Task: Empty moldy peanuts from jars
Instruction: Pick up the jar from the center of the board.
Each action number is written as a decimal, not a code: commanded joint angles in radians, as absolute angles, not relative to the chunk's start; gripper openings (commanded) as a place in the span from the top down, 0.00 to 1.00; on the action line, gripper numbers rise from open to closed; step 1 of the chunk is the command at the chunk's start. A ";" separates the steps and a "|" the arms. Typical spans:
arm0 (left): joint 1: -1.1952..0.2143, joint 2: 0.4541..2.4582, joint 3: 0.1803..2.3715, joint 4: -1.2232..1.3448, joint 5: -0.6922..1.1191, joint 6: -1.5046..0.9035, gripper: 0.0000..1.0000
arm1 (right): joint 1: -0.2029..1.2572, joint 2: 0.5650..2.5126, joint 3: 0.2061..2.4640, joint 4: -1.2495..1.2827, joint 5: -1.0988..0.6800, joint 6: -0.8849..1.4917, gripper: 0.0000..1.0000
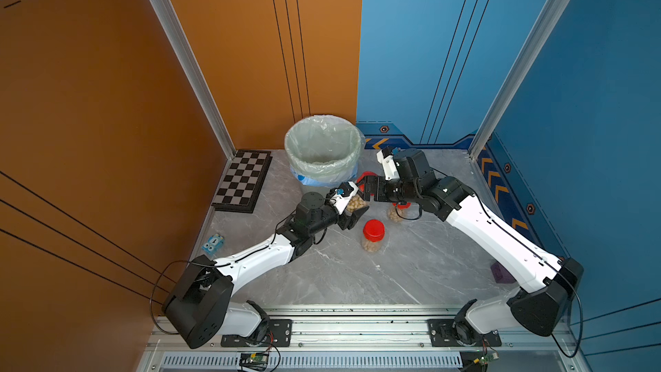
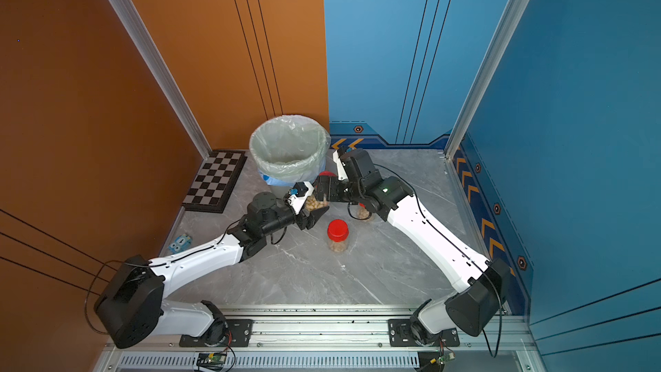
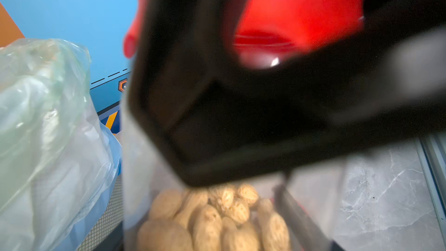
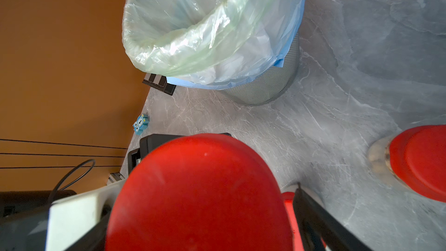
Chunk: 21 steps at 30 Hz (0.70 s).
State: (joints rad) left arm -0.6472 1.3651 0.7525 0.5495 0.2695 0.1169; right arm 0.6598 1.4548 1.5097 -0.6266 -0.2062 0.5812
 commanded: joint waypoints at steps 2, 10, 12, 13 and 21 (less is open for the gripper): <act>-0.646 1.341 0.734 0.557 0.267 0.150 0.42 | 0.660 1.419 1.508 -0.594 -0.225 0.580 0.02; -0.646 1.322 0.717 0.557 0.281 0.156 0.42 | 0.659 1.399 1.515 -0.576 -0.269 0.589 0.00; -0.647 1.320 0.712 0.557 0.284 0.154 0.42 | 0.661 1.400 1.519 -0.574 -0.266 0.589 0.00; -0.647 1.320 0.712 0.557 0.282 0.153 0.42 | 0.661 1.398 1.519 -0.572 -0.265 0.589 0.00; -0.652 1.316 0.707 0.557 0.282 0.155 0.42 | 0.656 1.405 1.545 -0.565 -0.277 0.580 0.00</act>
